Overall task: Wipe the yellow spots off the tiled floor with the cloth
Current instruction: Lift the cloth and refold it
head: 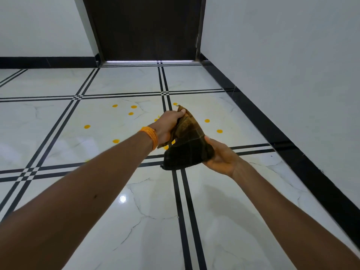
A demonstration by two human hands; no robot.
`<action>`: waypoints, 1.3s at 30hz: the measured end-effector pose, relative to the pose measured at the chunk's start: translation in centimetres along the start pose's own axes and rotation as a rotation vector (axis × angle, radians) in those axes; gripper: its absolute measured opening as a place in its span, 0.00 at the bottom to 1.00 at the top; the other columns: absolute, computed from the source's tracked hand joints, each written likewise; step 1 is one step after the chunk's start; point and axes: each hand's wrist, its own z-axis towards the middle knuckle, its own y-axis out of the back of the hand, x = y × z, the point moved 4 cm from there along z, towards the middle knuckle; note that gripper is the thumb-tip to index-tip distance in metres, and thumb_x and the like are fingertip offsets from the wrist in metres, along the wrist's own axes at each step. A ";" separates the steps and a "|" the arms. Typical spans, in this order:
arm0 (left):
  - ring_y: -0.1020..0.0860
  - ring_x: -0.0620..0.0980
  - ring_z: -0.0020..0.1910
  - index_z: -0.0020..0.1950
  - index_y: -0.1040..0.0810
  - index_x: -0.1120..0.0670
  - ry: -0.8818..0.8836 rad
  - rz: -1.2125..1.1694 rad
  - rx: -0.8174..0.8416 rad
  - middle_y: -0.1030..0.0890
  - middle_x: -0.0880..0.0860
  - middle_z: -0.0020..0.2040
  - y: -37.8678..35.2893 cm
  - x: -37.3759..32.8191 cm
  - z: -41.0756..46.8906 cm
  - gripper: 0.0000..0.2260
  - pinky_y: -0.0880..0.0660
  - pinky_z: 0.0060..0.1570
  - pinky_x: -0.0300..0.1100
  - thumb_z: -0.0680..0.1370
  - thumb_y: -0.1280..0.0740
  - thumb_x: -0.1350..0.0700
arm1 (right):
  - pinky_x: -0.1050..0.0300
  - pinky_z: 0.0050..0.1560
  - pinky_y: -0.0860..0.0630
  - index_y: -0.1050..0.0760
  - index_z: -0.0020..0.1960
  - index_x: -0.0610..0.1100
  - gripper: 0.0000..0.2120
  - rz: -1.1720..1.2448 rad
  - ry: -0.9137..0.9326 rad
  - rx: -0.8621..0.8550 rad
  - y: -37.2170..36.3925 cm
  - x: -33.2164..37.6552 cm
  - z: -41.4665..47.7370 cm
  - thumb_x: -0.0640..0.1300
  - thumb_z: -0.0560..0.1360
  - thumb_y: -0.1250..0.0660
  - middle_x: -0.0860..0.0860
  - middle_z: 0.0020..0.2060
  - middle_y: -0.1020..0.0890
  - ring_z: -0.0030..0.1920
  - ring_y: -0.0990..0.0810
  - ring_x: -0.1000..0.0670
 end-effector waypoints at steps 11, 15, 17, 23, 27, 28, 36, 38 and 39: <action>0.18 0.57 0.52 0.63 0.23 0.61 0.046 0.166 -0.138 0.17 0.60 0.53 1.4 -0.3 -0.1 0.16 0.20 0.54 0.52 0.81 0.34 0.51 | 0.50 0.59 0.20 0.21 0.65 0.42 0.15 -0.062 0.158 -0.045 2.0 0.5 0.5 0.43 0.78 0.33 0.40 0.62 0.19 0.60 0.19 0.41; 0.19 0.57 0.55 0.64 0.25 0.60 0.023 0.251 -0.154 0.18 0.59 0.55 1.7 -0.2 0.0 0.15 0.22 0.60 0.55 0.82 0.37 0.52 | 0.42 0.64 0.24 0.21 0.65 0.41 0.17 -0.033 0.233 -0.094 1.6 2.6 -0.2 0.49 0.82 0.38 0.40 0.62 0.18 0.60 0.19 0.40; 0.21 0.55 0.57 0.68 0.28 0.58 -0.010 0.255 -0.157 0.21 0.60 0.60 1.9 -0.2 0.1 0.15 0.22 0.57 0.53 0.83 0.39 0.53 | 0.38 0.65 0.24 0.24 0.71 0.42 0.22 -0.036 0.224 -0.153 1.9 3.7 -0.4 0.54 0.82 0.38 0.41 0.65 0.19 0.64 0.20 0.38; 0.22 0.53 0.51 0.78 0.43 0.51 0.050 0.099 -0.037 0.27 0.55 0.56 1.7 0.2 -0.6 0.25 0.22 0.44 0.50 0.83 0.37 0.54 | 0.42 0.57 0.19 0.23 0.69 0.46 0.19 0.019 0.156 -0.340 1.7 2.8 0.5 0.53 0.81 0.35 0.42 0.61 0.16 0.60 0.17 0.39; 0.20 0.55 0.53 0.77 0.39 0.51 0.150 0.166 0.219 0.26 0.60 0.65 1.1 0.6 -1.6 0.32 0.20 0.44 0.48 0.77 0.32 0.67 | 0.44 0.55 0.20 0.23 0.66 0.40 0.15 0.004 0.216 -0.266 1.4 4.7 0.2 0.42 0.81 0.35 0.41 0.55 0.15 0.55 0.16 0.41; 0.20 0.56 0.53 0.76 0.36 0.51 0.168 0.211 0.249 0.26 0.62 0.65 1.1 0.8 -1.7 0.31 0.19 0.45 0.47 0.76 0.33 0.70 | 0.44 0.57 0.20 0.24 0.68 0.39 0.17 -0.005 0.224 -0.264 1.8 5.1 0.2 0.38 0.80 0.34 0.40 0.56 0.15 0.57 0.16 0.40; 0.20 0.57 0.53 0.61 0.22 0.54 0.010 0.190 0.180 0.24 0.60 0.59 1.7 0.7 -1.3 0.17 0.18 0.40 0.45 0.76 0.33 0.70 | 0.49 0.42 0.18 0.23 0.62 0.40 0.12 -0.385 0.006 -0.406 2.7 5.1 -0.3 0.36 0.79 0.31 0.40 0.54 0.16 0.50 0.16 0.43; 0.20 0.56 0.54 0.59 0.19 0.57 -0.059 0.185 0.122 0.23 0.61 0.60 2.0 0.9 -1.0 0.15 0.18 0.41 0.42 0.74 0.31 0.70 | 0.48 0.45 0.17 0.24 0.60 0.37 0.14 -0.410 0.025 -0.433 3.2 5.7 -0.2 0.39 0.77 0.28 0.39 0.55 0.17 0.48 0.16 0.43; 0.20 0.57 0.55 0.58 0.18 0.59 -0.088 0.177 0.092 0.23 0.61 0.60 2.1 1.0 -0.8 0.15 0.18 0.42 0.41 0.73 0.30 0.71 | 0.47 0.45 0.17 0.27 0.61 0.39 0.17 -0.403 0.047 -0.424 3.3 6.1 -0.1 0.39 0.76 0.27 0.39 0.57 0.18 0.48 0.16 0.43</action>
